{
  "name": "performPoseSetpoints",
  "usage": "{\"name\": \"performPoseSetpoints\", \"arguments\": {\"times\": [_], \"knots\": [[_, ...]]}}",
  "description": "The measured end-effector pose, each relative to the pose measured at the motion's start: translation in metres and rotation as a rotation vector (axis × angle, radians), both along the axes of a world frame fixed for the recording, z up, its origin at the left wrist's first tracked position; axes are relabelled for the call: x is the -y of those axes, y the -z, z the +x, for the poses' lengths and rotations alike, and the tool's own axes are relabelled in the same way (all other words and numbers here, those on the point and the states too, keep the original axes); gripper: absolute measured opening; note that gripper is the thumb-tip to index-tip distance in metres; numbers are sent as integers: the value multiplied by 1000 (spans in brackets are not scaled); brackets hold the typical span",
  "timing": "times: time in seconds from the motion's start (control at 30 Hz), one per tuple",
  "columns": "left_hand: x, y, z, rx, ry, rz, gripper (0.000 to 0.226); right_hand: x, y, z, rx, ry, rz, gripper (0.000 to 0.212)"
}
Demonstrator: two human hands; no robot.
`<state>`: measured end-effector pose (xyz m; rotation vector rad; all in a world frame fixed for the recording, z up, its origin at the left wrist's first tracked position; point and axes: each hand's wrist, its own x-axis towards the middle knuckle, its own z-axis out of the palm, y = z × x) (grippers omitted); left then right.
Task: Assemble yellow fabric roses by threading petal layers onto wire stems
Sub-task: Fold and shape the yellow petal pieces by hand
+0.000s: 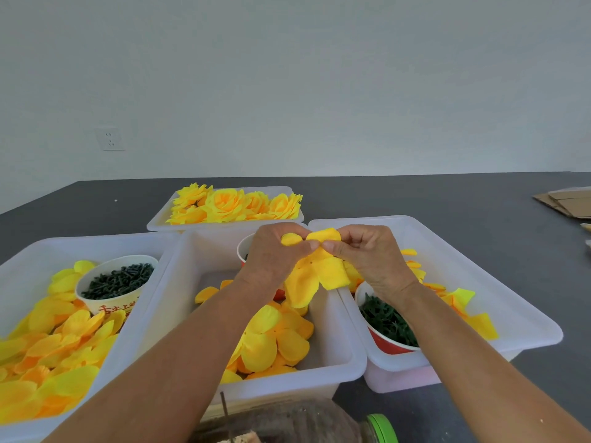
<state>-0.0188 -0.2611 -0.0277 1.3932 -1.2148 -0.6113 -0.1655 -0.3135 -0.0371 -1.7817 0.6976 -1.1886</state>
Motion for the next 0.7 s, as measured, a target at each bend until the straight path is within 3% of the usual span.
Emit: {"name": "performPoseSetpoints", "arguments": {"times": [0.1,0.17,0.23,0.33,0.43,0.57,0.7], "knots": [[1,-2,2,-53,-131,-87,8,1,-1,0,-3,16,171,29],[0,-3,4,-127,-166,-136,11,1,0,-1,-91,-18,217,18],[-1,-4,4,-184,-140,-142,19,2,-1,-1,-97,-19,223,6],[-3,-5,3,-139,-68,-108,25,4,-2,-1,14,51,251,10],[-3,-8,3,-117,6,-46,29,2,-2,-1,5,52,206,15],[-5,-7,1,-55,85,11,17,-1,-3,-1,-12,-57,136,12],[-5,-4,0,-117,115,-14,8,1,-2,-2,35,-96,292,27]]}}
